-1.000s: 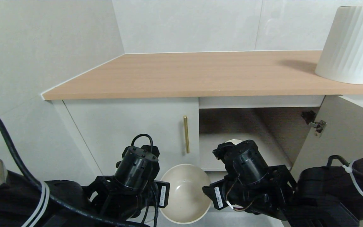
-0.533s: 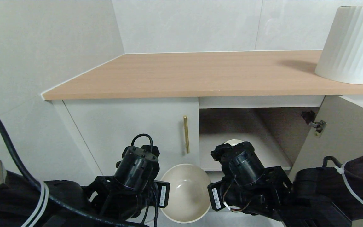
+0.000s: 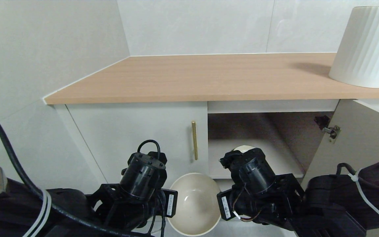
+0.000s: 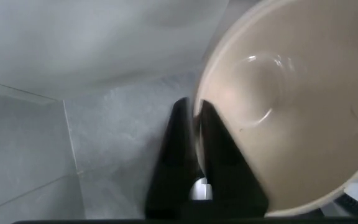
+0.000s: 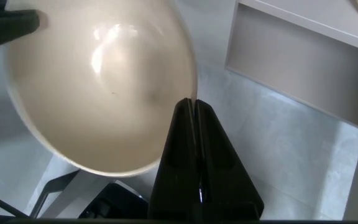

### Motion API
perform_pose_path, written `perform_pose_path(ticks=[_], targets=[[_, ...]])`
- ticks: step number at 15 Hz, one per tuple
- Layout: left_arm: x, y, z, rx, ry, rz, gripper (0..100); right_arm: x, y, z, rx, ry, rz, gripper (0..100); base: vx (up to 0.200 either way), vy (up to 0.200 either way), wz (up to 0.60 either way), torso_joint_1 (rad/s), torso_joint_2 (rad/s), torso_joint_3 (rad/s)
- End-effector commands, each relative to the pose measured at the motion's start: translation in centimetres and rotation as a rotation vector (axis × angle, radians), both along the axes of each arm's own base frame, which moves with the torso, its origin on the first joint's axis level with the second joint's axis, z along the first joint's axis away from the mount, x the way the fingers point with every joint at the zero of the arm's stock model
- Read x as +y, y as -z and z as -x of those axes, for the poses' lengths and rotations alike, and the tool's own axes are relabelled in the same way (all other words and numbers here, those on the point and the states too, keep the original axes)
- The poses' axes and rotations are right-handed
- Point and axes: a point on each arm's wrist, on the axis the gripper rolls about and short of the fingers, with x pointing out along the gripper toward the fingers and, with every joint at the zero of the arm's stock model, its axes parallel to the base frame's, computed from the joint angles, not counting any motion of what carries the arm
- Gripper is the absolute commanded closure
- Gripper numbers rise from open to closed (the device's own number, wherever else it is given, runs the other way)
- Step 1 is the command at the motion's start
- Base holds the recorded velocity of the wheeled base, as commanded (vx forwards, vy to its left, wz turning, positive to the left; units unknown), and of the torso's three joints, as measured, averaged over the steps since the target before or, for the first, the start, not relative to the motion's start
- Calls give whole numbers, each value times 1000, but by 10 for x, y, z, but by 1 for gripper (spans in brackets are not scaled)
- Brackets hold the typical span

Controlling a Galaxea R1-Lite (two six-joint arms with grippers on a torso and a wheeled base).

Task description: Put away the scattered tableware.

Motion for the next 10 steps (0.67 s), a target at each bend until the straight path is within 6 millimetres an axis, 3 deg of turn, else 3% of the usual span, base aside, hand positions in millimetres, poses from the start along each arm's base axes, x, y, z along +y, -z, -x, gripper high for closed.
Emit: perform_pose_path(ticks=[1, 8, 10], targets=[[0, -1, 0, -3, -1, 2, 0, 0, 0, 0, 0, -1, -1, 100, 0, 0, 0, 0, 0, 0], [1, -4, 0, -31, -28, -7, 0, -2, 3, -5, 0, 19, 6, 100, 0, 0, 0, 0, 0, 0], [2, -7, -1, -47, -35, 3, 0, -20, -1, -22, -9, 95, 3, 100, 0, 0, 0, 0, 0, 0]])
